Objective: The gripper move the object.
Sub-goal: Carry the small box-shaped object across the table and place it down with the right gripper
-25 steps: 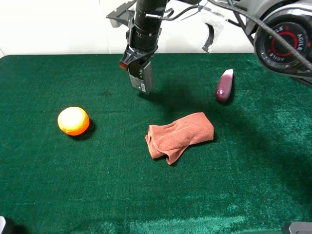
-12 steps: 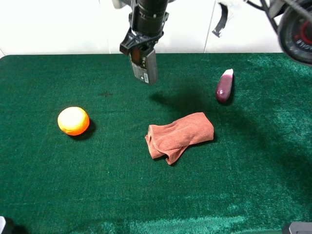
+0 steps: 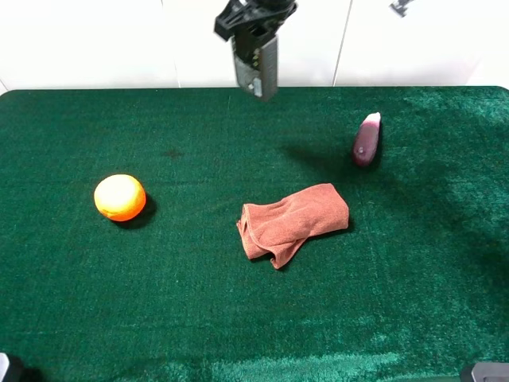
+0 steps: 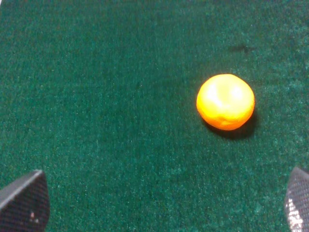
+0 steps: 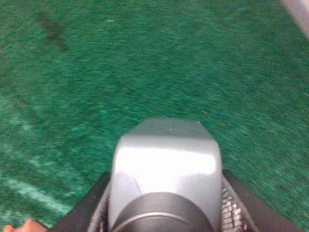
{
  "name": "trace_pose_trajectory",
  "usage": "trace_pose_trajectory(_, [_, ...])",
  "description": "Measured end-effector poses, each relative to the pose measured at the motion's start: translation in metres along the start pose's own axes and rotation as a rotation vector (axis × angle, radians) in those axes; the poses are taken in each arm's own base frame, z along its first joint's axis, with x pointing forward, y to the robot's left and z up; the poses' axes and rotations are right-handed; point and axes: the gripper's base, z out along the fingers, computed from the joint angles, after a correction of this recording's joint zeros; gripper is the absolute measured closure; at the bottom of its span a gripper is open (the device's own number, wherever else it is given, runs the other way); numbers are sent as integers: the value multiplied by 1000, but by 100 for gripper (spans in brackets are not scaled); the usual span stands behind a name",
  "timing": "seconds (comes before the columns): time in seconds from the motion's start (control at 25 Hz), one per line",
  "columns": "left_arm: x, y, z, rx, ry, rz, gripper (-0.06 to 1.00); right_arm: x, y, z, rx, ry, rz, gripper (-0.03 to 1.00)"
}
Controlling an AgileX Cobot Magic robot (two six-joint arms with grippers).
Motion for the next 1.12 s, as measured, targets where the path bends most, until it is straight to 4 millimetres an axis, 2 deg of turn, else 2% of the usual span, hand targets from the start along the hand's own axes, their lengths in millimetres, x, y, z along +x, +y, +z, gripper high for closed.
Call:
trace_pose_trajectory(0.2, [0, 0, 0, 0, 0, 0, -5, 17, -26, -10, 39, 24, 66, 65])
trace_pose_trajectory(0.72, [0, 0, 0, 0, 0, 0, -5, 69, -112, -26, 133, 62, 299, 65])
trace_pose_trajectory(0.96, [0, 0, 0, 0, 0, 0, -5, 94, -143, -30, 168, 79, 403, 65])
trace_pose_trajectory(1.12, [0, 0, 0, 0, 0, 0, -5, 119, -156, -29, 177, 130, 466, 65])
